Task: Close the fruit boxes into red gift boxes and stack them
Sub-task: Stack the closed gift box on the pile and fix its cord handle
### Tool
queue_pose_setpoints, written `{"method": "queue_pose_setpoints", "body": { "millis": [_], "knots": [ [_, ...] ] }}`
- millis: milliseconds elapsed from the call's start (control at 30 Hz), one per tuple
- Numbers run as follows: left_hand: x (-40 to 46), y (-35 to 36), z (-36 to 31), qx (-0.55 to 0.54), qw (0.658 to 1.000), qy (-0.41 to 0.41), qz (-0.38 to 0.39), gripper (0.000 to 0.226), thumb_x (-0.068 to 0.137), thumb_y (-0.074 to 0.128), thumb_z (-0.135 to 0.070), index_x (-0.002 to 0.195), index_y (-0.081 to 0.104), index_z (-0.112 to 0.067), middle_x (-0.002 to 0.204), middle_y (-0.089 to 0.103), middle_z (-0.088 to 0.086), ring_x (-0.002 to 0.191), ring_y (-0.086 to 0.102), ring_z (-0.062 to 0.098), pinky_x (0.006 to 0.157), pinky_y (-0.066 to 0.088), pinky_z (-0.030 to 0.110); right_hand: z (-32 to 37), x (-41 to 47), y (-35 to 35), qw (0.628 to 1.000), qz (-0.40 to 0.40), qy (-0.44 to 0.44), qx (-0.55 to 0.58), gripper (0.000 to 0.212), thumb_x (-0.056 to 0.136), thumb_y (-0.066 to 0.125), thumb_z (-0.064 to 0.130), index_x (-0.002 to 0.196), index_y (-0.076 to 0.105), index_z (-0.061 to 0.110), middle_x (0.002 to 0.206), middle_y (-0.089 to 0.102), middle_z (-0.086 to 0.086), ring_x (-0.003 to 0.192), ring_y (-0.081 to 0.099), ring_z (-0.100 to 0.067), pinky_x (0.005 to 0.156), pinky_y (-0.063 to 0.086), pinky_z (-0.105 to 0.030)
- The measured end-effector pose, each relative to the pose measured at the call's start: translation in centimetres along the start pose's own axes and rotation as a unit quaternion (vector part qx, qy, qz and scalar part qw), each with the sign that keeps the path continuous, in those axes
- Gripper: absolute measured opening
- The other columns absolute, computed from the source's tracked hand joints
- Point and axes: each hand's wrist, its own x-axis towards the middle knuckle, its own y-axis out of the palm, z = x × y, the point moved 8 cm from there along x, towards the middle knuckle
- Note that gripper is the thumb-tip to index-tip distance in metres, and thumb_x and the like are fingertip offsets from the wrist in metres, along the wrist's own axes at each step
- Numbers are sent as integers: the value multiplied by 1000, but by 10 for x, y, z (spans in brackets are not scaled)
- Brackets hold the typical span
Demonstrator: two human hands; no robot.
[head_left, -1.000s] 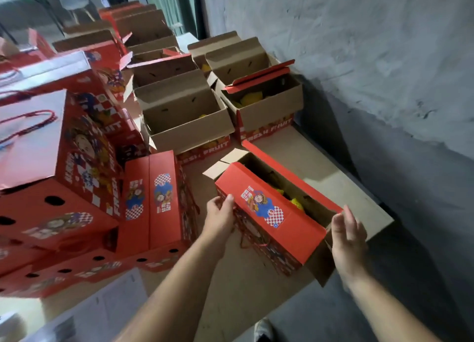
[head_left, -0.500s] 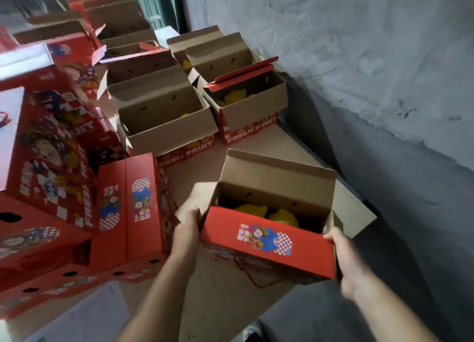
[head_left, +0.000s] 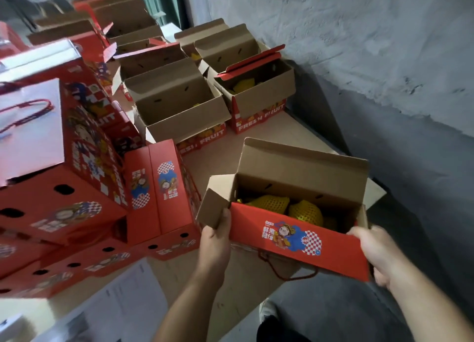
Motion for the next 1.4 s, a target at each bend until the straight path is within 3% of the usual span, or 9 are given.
{"method": "queue_pose_setpoints", "body": {
  "millis": [200,467,700,833,933,1000,1133,1233,1400],
  "knots": [
    [-53,-39,-5,-12,1000,11,26,56,82,53,-73,126,54,-38,114,63,-21,106,58,-5,87,44,26,-22,-88,-13,998,-43,-36,-20,21,95,64,26,103,53,10,97,64,-21,89,64,-34,68,45,-40],
    [-131,-135,11,-36,991,28,127,41,88,58,-75,121,65,-52,116,72,-25,117,65,2,104,47,35,-79,-233,5,987,-135,-82,-11,19,88,70,20,85,54,9,75,60,-16,67,60,-31,57,43,-35],
    [-179,-259,20,-46,997,30,49,44,88,55,-63,124,63,-37,116,75,-18,109,68,2,88,51,29,-85,-308,95,995,-51,-62,-50,21,95,66,18,87,48,11,87,59,-19,82,62,-35,80,50,-49],
    [-207,-341,25,-42,998,45,-14,35,95,59,-63,121,64,-41,119,74,-12,111,69,4,91,55,27,-69,-325,159,991,3,-84,-100,37,98,65,16,129,56,0,111,64,-20,98,62,-38,84,48,-47],
    [-235,-403,43,-62,992,41,-99,34,89,62,-73,116,67,-53,112,76,-16,106,71,6,85,56,26,-56,-349,218,975,65,-129,-166,12,97,61,9,92,61,-2,89,63,-22,79,59,-34,74,43,-42],
    [-251,-441,65,-97,981,14,-166,50,81,67,-79,114,72,-43,104,79,-11,98,75,13,85,58,33,-54,-365,254,969,87,-148,-180,21,97,59,5,77,56,3,73,58,-16,68,55,-29,63,39,-38],
    [-269,-509,93,-152,966,-6,-211,51,84,67,-69,116,73,-29,105,80,-3,94,78,13,75,58,34,-61,-402,323,965,127,-152,-175,25,100,56,10,77,44,9,74,58,-12,81,61,-33,82,52,-48],
    [-268,-562,91,-169,965,15,-200,50,85,66,-65,119,72,-28,107,80,-5,96,76,9,64,59,18,-65,-429,370,956,151,-179,-177,21,101,52,8,80,56,10,47,59,-3,55,62,-22,53,44,-29],
    [-258,-658,73,-133,977,66,-154,34,85,66,-71,109,76,-48,112,78,-11,108,71,5,95,50,32,-68,-486,450,960,131,-198,-146,25,100,53,6,76,61,9,50,60,-4,54,58,-22,54,39,-30]
  ]
}}
